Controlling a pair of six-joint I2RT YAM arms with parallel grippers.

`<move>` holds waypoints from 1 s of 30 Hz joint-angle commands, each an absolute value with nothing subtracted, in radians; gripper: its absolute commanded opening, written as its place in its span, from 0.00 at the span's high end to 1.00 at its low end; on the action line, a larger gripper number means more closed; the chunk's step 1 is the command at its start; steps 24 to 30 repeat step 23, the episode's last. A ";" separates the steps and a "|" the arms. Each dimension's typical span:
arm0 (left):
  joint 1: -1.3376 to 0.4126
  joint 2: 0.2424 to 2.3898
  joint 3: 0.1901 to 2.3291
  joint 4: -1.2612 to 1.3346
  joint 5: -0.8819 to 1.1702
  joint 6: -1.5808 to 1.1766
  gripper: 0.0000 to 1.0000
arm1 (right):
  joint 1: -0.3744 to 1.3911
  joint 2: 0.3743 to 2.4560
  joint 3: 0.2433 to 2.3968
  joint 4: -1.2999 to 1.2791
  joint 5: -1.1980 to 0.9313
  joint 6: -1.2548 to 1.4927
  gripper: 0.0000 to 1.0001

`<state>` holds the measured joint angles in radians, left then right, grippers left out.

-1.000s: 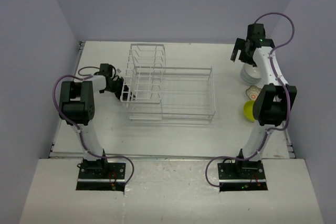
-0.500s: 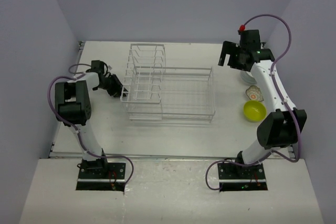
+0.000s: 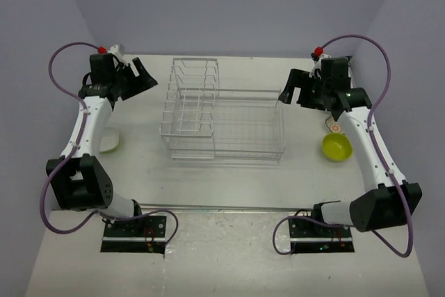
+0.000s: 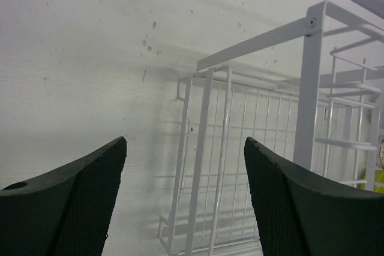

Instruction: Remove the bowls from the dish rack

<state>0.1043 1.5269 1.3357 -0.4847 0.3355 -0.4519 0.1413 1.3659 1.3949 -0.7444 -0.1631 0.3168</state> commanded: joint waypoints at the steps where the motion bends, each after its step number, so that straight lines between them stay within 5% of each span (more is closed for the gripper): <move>1: 0.104 1.473 1.287 -0.494 0.311 -0.344 0.20 | 0.146 1.280 1.349 -0.690 -0.201 0.354 0.01; 22: 0.081 1.250 1.200 -0.382 0.272 -0.310 0.12 | 0.172 1.066 1.183 -0.701 -0.229 0.382 0.01; 23: 0.080 1.243 1.189 -0.362 0.261 -0.316 0.00 | 0.172 1.068 1.187 -0.704 -0.222 0.385 0.01; 30: 0.080 1.243 1.189 -0.362 0.261 -0.316 0.00 | 0.172 1.068 1.187 -0.704 -0.222 0.385 0.01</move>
